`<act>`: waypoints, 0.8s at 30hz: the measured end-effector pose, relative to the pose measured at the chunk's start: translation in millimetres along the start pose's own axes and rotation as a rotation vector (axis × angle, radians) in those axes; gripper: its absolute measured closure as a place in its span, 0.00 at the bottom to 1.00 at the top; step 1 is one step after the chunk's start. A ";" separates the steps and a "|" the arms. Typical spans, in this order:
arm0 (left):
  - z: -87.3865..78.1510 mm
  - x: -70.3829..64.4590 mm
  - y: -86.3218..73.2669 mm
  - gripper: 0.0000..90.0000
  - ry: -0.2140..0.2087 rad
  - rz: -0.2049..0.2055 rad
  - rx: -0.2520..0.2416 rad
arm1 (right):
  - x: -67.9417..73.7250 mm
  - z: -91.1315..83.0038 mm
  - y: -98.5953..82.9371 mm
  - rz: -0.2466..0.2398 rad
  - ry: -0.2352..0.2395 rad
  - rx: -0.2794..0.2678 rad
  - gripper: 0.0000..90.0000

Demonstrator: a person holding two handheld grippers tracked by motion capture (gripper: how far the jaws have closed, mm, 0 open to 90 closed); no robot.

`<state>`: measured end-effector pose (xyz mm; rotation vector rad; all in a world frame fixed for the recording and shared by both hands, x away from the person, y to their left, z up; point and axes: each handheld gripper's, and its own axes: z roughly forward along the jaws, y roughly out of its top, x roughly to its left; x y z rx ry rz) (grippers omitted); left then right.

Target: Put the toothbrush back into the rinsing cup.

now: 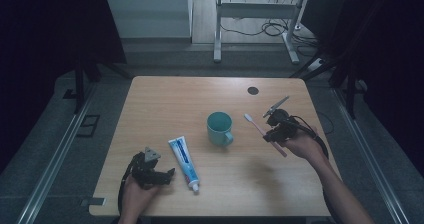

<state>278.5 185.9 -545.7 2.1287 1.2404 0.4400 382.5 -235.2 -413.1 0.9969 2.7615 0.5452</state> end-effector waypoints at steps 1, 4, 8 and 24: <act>0.0 0.0 0.0 0.01 0.000 0.000 0.000 | 0.7 -0.7 0.6 0.001 0.000 -0.005 0.87; 0.0 0.0 0.0 0.01 0.000 0.001 0.000 | 2.2 -2.5 2.6 -0.003 -0.003 -0.026 0.87; 0.0 0.2 0.1 0.01 0.000 0.003 0.000 | 4.3 -5.6 6.1 -0.010 -0.004 -0.058 0.87; 0.0 0.2 0.1 0.01 0.000 0.003 0.000 | 14.7 -14.3 22.4 -0.041 -0.018 -0.191 0.87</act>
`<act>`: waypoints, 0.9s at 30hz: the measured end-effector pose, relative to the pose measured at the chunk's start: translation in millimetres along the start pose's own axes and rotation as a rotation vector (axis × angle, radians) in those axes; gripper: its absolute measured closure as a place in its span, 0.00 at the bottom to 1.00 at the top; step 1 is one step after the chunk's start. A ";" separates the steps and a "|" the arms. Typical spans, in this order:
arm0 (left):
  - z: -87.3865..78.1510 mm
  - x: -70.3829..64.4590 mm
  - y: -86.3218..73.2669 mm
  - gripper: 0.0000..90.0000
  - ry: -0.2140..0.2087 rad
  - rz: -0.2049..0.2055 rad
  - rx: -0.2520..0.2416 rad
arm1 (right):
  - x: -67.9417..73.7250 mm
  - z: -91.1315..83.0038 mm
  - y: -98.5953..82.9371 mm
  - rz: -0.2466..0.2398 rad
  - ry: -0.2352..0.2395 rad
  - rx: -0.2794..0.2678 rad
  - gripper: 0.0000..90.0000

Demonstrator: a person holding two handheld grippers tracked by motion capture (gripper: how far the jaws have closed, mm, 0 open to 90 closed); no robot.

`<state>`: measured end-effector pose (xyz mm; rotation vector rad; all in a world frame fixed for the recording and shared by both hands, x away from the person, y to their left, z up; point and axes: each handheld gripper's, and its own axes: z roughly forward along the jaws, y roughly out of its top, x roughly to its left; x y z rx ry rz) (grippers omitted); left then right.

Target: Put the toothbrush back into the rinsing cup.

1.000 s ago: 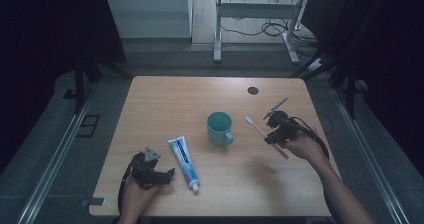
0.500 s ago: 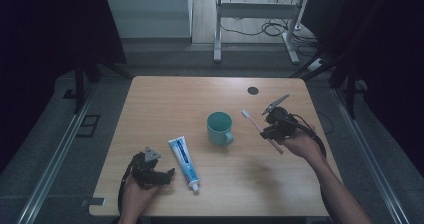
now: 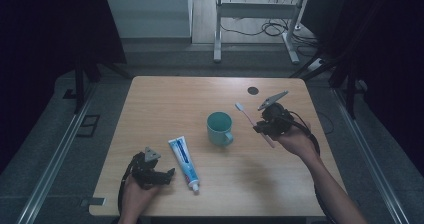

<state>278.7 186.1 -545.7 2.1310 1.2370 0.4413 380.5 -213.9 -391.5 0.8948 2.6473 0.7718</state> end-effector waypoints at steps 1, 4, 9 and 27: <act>0.0 0.0 0.0 0.01 0.000 -0.001 0.000 | 0.3 0.2 1.2 -0.005 -0.001 -0.012 0.87; 0.0 0.0 0.0 0.01 0.000 0.000 0.000 | 2.3 0.9 5.2 -0.010 -0.001 -0.032 0.87; 0.0 0.0 0.0 0.01 0.000 0.000 0.000 | 5.0 1.8 13.0 -0.012 -0.004 -0.077 0.87; 0.0 0.0 0.0 0.01 0.000 -0.001 0.000 | 10.7 11.4 36.4 -0.010 0.000 -0.188 0.87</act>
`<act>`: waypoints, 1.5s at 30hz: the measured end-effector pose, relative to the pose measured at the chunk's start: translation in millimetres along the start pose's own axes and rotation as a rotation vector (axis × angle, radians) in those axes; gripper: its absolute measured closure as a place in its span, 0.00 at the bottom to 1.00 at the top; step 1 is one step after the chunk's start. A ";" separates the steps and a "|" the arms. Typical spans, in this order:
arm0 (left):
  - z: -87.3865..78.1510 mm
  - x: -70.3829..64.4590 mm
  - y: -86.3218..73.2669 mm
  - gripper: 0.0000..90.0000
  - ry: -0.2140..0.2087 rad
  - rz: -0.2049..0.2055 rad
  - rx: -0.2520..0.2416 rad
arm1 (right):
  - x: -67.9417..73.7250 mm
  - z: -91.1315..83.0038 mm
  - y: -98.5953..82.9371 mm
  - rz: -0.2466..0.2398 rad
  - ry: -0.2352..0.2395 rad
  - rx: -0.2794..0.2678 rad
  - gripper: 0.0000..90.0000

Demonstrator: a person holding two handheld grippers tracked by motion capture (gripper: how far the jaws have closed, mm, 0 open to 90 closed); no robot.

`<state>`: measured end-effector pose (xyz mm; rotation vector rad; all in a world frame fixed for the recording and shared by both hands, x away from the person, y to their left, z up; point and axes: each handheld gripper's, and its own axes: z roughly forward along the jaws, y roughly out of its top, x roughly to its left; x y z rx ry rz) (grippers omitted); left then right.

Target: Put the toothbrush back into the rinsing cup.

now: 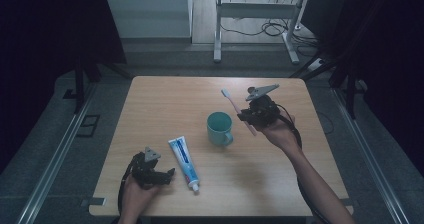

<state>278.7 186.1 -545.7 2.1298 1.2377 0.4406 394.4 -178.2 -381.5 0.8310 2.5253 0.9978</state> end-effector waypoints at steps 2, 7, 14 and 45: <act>0.0 0.1 0.0 0.01 0.000 0.001 0.001 | -0.6 2.4 1.6 0.001 0.003 -0.008 0.87; 0.0 -0.2 -0.1 0.01 0.000 -0.003 0.001 | -1.6 7.5 6.5 0.007 0.008 -0.033 0.87; -0.1 -0.1 0.0 0.01 0.000 -0.001 0.001 | -0.4 14.2 14.3 0.013 0.011 -0.060 0.87; -0.1 0.1 0.0 0.01 0.001 0.002 0.002 | 10.6 40.5 36.8 0.036 0.043 -0.174 0.87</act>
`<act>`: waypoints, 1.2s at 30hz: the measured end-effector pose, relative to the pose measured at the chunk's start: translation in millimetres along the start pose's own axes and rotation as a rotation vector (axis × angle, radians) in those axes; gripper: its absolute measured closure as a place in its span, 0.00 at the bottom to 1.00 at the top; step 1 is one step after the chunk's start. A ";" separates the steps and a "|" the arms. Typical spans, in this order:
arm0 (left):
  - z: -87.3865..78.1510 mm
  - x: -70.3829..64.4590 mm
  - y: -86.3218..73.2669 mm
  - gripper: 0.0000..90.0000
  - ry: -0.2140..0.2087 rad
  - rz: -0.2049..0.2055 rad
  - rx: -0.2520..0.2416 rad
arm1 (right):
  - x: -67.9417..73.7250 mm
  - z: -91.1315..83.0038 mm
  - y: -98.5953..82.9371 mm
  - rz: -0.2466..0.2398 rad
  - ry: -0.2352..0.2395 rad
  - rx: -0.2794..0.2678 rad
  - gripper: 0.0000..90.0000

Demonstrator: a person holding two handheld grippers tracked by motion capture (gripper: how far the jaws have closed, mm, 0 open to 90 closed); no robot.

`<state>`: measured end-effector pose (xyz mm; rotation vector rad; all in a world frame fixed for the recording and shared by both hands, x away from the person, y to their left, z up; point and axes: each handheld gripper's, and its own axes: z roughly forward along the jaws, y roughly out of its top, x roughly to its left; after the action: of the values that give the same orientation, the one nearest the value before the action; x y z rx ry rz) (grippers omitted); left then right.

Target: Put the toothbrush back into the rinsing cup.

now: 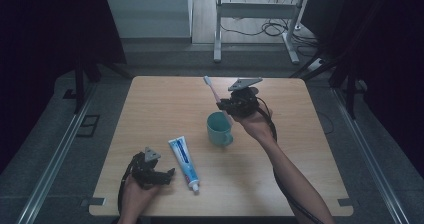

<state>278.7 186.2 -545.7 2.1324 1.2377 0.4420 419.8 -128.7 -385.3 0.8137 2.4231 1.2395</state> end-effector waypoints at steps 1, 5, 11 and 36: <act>0.0 0.0 0.0 0.01 0.000 0.000 0.000 | 0.4 1.2 0.2 0.000 -0.002 -0.004 0.87; 0.0 -0.2 0.0 0.01 0.000 -0.002 0.000 | 2.0 6.4 1.1 0.000 0.000 -0.011 0.87; 0.0 -0.2 0.0 0.01 -0.001 -0.003 0.000 | 3.5 14.8 -1.7 0.002 0.005 -0.021 0.87; 0.1 -0.2 -0.1 0.01 -0.002 -0.004 -0.002 | -0.2 38.8 -31.1 0.031 0.026 -0.006 0.87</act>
<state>278.6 186.0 -545.8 2.1284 1.2396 0.4393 428.3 -118.4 -433.2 0.8409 2.4354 1.2754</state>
